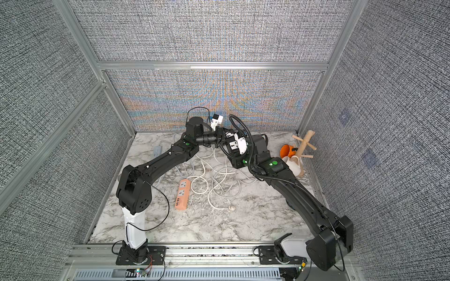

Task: Unwrap the cord wrapped around the power strip
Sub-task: Unwrap the power cord from the power strip, then adjust the power cord at the center of the board.

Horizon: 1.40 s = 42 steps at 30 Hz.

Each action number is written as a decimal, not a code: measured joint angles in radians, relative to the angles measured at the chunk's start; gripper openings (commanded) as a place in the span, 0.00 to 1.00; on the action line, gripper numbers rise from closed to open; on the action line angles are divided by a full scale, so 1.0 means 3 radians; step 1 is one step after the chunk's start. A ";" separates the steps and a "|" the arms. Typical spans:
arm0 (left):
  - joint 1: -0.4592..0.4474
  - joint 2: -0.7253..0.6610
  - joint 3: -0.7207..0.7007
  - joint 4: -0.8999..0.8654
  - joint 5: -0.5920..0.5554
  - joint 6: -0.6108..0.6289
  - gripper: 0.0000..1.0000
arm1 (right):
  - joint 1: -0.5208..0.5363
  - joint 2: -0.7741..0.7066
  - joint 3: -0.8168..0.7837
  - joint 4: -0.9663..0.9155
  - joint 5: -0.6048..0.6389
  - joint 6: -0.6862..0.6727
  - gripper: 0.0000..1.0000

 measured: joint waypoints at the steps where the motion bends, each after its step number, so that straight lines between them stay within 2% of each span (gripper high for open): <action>1: 0.0000 -0.0022 -0.0009 0.0000 0.0003 0.0013 0.13 | -0.0020 -0.0032 -0.0010 -0.0003 -0.0031 -0.0015 0.21; 5: -0.0033 -0.0122 -0.0050 0.0053 0.0041 0.0076 0.67 | -0.0120 -0.0271 -0.0052 -0.0083 -0.0163 -0.0136 0.12; 8: 0.0028 -0.0211 -0.0067 0.0039 0.0131 0.0296 0.83 | -0.0310 -0.0624 -0.0053 -0.0300 0.0149 0.0018 0.07; 11: 0.0093 -0.0286 -0.0065 -0.0142 0.0107 0.0576 0.89 | -0.0496 -0.1043 -0.0055 -0.0385 0.0298 0.0076 0.06; 14: 0.0136 -0.0345 0.0008 -0.0496 0.0055 0.0945 0.88 | -0.0791 -0.1428 -0.0037 -0.0525 0.0384 0.0102 0.05; 16: 0.0167 -0.0360 0.0103 -0.0786 -0.0072 0.1223 0.79 | -0.1017 -0.1587 -0.0005 -0.0614 0.0468 0.0111 0.04; 19: 0.0195 -0.0292 0.0303 -0.1284 -0.0393 0.1672 0.58 | -0.1324 -0.1727 0.0038 -0.0734 0.0450 0.0099 0.03; 23: 0.0191 -0.0034 0.0346 -0.1804 -0.0833 0.2087 0.50 | -0.1675 -0.1845 0.0069 -0.0899 0.0425 0.0074 0.01; 26: 0.0192 0.0214 0.0324 -0.2059 -0.1080 0.2227 0.48 | -0.1888 -0.1872 0.0093 -0.0947 0.0370 0.0072 0.01; 30: 0.0193 0.0533 0.0429 -0.2221 -0.1258 0.2294 0.48 | -0.1958 -0.1867 -0.0013 -0.0940 0.0247 0.0072 0.00; 37: 0.0131 0.1012 0.0725 -0.2379 -0.1352 0.2363 0.55 | -0.1986 -0.1858 -0.0245 -0.0938 0.0100 0.0072 0.00; 42: 0.0083 0.1316 0.1040 -0.2528 -0.1381 0.2422 0.55 | -0.1990 -0.1846 -0.0355 -0.0928 0.0017 0.0071 0.01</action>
